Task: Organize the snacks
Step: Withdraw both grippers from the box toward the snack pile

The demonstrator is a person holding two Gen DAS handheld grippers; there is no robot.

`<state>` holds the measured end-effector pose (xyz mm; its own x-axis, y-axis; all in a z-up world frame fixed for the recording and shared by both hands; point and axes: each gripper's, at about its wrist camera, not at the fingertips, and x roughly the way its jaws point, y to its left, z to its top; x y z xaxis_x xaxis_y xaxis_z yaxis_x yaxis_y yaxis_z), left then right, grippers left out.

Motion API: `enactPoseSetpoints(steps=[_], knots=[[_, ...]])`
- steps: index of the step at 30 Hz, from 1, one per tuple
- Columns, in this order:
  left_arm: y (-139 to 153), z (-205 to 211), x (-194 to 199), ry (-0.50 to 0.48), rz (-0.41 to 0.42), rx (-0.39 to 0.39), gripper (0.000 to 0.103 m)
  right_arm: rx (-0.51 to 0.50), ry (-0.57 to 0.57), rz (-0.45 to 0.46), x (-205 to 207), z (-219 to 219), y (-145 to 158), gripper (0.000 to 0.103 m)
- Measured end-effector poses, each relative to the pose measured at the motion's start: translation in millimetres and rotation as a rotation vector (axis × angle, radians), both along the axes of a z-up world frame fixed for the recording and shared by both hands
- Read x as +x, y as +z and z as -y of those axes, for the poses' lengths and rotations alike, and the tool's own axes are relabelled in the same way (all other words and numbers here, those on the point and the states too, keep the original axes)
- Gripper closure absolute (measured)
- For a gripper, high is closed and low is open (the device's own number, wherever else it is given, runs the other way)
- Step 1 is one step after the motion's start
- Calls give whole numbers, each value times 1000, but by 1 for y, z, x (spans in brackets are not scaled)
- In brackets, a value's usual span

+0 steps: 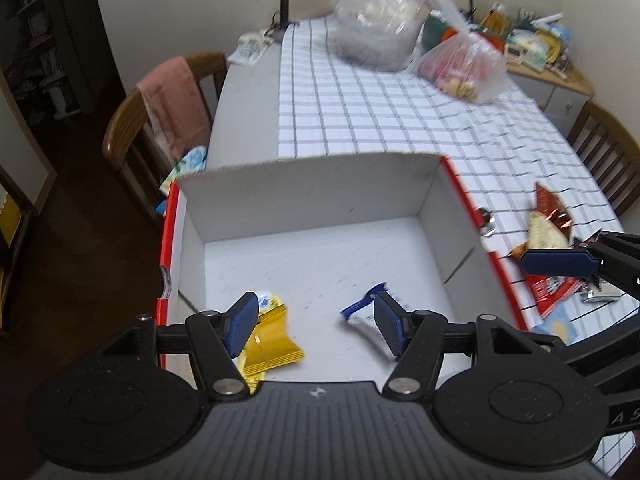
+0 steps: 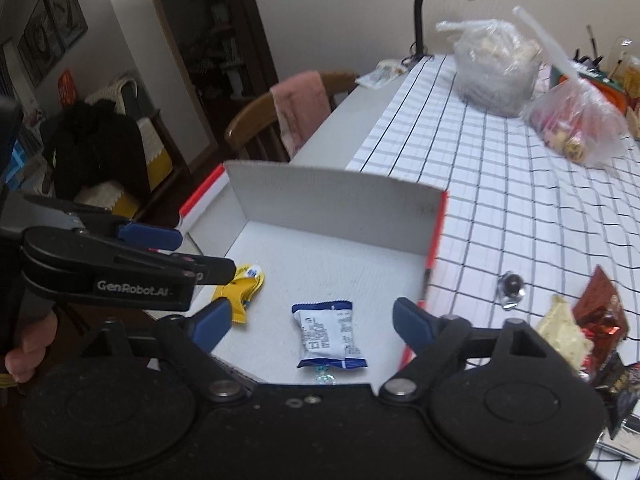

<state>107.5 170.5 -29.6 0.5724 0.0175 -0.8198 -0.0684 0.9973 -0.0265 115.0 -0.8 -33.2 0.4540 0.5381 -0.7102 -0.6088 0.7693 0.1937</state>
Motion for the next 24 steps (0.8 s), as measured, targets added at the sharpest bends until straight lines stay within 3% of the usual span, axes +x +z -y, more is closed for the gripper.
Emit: enactPoseSetpoints(steps=[7, 10, 12, 24], knots=[[20, 23, -15, -26, 73, -24, 36, 63, -40, 32, -8, 37, 15, 12], [26, 36, -20, -39, 97, -35, 33, 97, -64, 48, -12, 55, 19, 3], [29, 46, -25, -50, 115, -41, 32, 114, -73, 53, -15, 68, 21, 2], [27, 121, -40, -102, 189, -97, 25, 137, -137, 78, -28, 150, 17, 0]])
